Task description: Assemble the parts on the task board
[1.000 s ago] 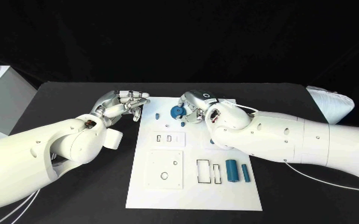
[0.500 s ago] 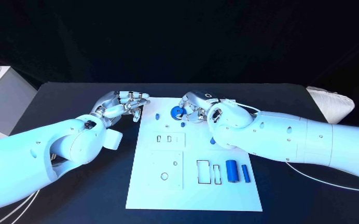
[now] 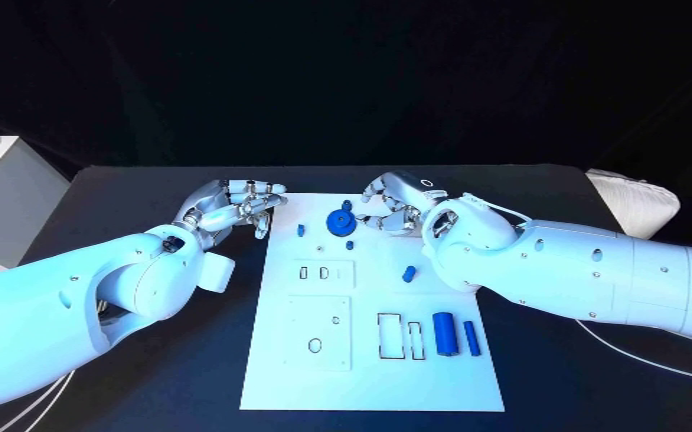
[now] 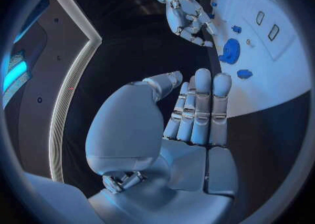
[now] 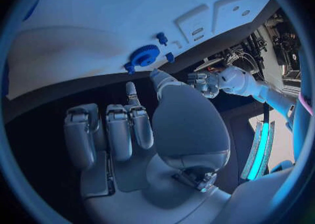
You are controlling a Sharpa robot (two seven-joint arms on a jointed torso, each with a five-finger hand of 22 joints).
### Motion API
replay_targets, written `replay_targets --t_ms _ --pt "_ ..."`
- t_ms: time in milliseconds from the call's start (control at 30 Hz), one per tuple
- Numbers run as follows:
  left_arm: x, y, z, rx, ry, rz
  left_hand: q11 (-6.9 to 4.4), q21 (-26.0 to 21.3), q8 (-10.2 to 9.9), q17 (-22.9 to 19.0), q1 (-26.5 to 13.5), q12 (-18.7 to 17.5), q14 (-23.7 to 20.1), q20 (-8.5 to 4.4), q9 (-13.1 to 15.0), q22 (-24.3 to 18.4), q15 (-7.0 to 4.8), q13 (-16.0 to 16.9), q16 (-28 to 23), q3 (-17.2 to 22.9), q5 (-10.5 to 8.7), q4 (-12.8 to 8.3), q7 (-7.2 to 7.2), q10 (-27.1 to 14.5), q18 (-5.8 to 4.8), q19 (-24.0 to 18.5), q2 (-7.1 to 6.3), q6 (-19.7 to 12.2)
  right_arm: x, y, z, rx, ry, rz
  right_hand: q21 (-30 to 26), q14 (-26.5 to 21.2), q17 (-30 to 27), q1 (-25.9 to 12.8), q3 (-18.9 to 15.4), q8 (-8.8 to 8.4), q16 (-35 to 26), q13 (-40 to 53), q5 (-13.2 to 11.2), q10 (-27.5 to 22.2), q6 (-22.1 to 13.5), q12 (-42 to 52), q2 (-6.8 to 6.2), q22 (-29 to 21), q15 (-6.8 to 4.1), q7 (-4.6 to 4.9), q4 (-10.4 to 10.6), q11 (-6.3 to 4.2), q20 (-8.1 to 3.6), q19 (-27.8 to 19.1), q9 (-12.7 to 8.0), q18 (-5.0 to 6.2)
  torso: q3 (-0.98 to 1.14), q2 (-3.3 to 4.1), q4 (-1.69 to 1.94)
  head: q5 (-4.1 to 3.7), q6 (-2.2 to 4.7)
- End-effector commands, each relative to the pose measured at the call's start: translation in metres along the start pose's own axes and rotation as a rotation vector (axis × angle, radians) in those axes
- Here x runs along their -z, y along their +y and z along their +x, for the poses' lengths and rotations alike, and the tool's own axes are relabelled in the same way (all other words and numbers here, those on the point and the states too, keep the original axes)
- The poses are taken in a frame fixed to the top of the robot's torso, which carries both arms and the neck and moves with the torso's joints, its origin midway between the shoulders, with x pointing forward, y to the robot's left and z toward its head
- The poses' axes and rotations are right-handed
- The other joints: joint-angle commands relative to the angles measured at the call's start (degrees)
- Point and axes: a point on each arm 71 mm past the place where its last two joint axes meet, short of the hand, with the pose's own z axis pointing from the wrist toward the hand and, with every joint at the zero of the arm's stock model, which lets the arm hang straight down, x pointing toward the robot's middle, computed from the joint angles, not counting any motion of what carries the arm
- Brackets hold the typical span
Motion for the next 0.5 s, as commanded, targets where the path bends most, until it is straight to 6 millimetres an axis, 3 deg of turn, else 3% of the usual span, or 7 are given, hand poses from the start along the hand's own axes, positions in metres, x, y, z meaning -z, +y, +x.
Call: replay_targets --t_ms 33,200,400,500 --pt "-0.001 -0.001 0.002 0.003 0.02 0.006 -0.03 0.34 -0.04 -0.06 -0.03 0.27 -0.35 -0.04 0.03 0.0 0.1 0.05 0.37 0.47 0.05 -0.02 -0.02 -0.41 -0.51 -0.37 0.02 -0.48 0.005 -0.001 -0.015 -0.079 -0.109 -0.065 -0.38 5.71 13.2 1.14 0.46 -0.32 -0.04 13.72 0.35 4.77 -0.34 -0.16 -0.15 14.48 0.1 0.22 -0.17 0.07 -0.03 5.67 -0.07 -0.2 0.33 -0.3 -0.33 -0.08 0.17" --pt "-0.002 0.0 0.004 0.005 0.028 0.008 -0.02 0.37 -0.05 -0.07 -0.04 0.27 -0.36 -0.04 0.03 0.04 0.11 0.05 0.38 0.49 0.04 -0.04 -0.02 -0.43 -0.52 -0.36 0.01 -0.51 0.015 -0.02 -0.031 -0.127 -0.101 -0.066 -0.45 5.68 13.1 2.69 1.28 -0.44 -0.08 13.65 0.2 4.7 -0.11 -0.23 -0.76 14.42 0.14 0.25 -0.79 0.09 0.0 5.63 -0.13 -0.18 0.53 -0.51 -0.64 -0.49 0.24" --pt "-0.002 0.0 0.006 0.004 0.048 0.015 0.0 0.35 -0.09 -0.08 -0.1 0.26 -0.39 -0.02 0.02 -0.04 0.13 0.06 0.38 0.5 0.02 -0.07 -0.02 -0.48 -0.51 -0.45 -0.09 -0.6 0.031 -0.052 -0.049 -0.187 -0.048 -0.115 -0.67 5.63 12.89 5.75 3.0 -0.75 -0.16 13.4 -0.41 4.42 0.05 -0.5 -1.4 14.22 0.24 0.44 -2.37 0.23 0.1 5.52 -0.3 -0.12 0.84 -0.76 -1.14 -0.29 0.42" --pt "-0.002 0.001 0.006 0.004 0.052 0.017 0.0 0.4 -0.12 -0.09 -0.15 0.29 -0.39 -0.01 0.02 0.03 0.14 0.07 0.4 0.49 -0.02 -0.09 -0.02 -0.46 -0.52 -0.42 -0.17 -0.65 0.039 -0.071 -0.057 -0.207 -0.044 -0.113 -1.98 5.47 12.29 6.52 2.91 -1.51 -0.38 12.86 -0.9 3.84 -0.87 -1.04 -2.83 13.03 0.44 0.73 -3.0 0.49 0.26 4.84 -0.6 0.24 1.05 -0.84 -1.28 -0.72 0.32"
